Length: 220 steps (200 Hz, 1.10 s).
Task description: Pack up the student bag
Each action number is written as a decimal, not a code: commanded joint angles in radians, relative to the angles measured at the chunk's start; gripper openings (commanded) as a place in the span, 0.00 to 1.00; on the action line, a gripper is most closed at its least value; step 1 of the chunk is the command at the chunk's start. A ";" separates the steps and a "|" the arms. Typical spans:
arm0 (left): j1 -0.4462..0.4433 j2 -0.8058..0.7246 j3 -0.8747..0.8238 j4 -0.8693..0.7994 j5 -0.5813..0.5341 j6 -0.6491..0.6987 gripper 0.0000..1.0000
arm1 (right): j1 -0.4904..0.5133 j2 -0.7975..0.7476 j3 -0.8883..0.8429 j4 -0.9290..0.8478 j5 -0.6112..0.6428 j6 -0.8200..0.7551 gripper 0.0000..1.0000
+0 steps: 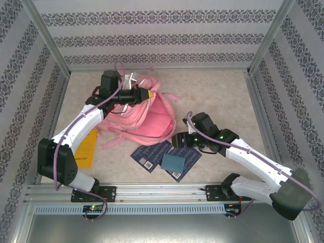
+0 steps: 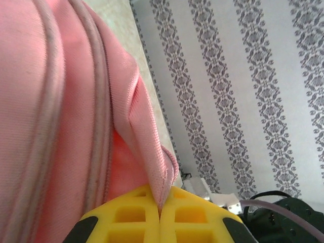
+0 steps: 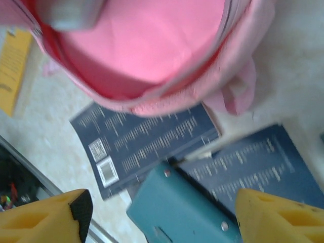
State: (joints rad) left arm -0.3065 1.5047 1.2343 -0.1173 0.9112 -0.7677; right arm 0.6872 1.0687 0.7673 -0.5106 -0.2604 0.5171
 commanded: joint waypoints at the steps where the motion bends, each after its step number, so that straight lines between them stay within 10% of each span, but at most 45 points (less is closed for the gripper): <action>1: -0.053 0.025 -0.010 0.094 0.013 0.028 0.00 | 0.064 0.045 0.004 -0.138 0.099 -0.038 0.74; 61: -0.079 -0.014 -0.107 0.105 -0.050 0.112 0.00 | 0.236 0.252 0.110 -0.235 0.259 -0.182 0.97; 220: -0.079 -0.032 -0.116 0.118 -0.033 0.115 0.00 | 0.360 0.625 0.229 -0.281 0.223 -0.320 0.92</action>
State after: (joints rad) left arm -0.3798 1.5028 1.1164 -0.0669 0.8524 -0.6811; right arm 1.0370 1.6688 1.0054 -0.7841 -0.0189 0.1898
